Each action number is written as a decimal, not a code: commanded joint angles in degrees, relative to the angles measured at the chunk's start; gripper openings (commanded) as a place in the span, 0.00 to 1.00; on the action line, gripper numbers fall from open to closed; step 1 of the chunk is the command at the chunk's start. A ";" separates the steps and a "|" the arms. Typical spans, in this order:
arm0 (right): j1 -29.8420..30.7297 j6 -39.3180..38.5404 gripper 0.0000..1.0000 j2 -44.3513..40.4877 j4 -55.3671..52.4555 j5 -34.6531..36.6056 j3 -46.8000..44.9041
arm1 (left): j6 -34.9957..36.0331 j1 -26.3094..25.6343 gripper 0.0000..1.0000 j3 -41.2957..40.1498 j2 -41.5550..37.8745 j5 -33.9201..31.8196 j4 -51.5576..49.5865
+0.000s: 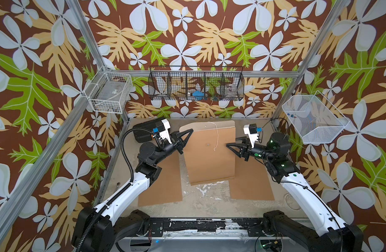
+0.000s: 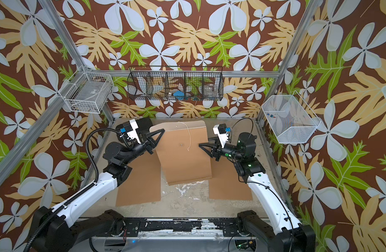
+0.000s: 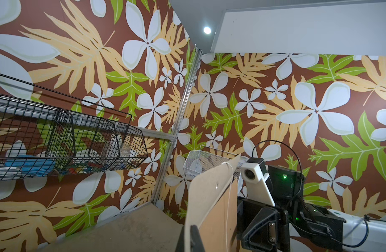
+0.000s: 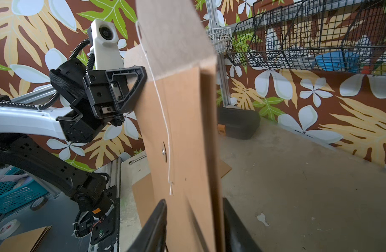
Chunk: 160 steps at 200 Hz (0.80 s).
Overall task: Open the file bag
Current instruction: Place the file bag at the center of the board.
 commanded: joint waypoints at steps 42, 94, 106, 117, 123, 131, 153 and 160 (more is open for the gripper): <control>0.07 0.34 0.35 -0.35 -0.81 0.04 -1.10 | -0.24 1.30 0.00 0.83 -0.39 -2.91 0.47; 0.58 0.19 0.17 -0.39 -2.48 1.59 -2.59 | -0.55 2.01 0.00 1.63 1.20 -2.85 1.42; 0.60 0.17 0.10 -0.23 -2.84 1.88 -2.77 | -0.77 2.01 0.00 1.63 1.63 -2.76 1.76; 0.60 0.21 0.06 -0.03 -3.21 1.89 -2.78 | -0.99 2.10 0.00 1.71 2.15 -2.65 2.09; 0.60 0.24 0.03 0.04 -3.25 1.97 -2.82 | -1.16 2.10 0.00 1.72 2.29 -2.59 2.22; 0.58 0.21 0.02 0.09 -3.60 2.35 -2.77 | -1.33 2.19 0.00 1.72 2.60 -2.58 2.44; 0.60 0.01 0.00 0.27 -4.69 4.09 -2.63 | -1.56 2.19 0.00 1.61 3.26 -2.47 2.68; 0.60 -0.01 0.00 0.46 -5.15 4.67 -2.45 | -1.64 2.19 0.01 1.54 3.47 -2.41 2.64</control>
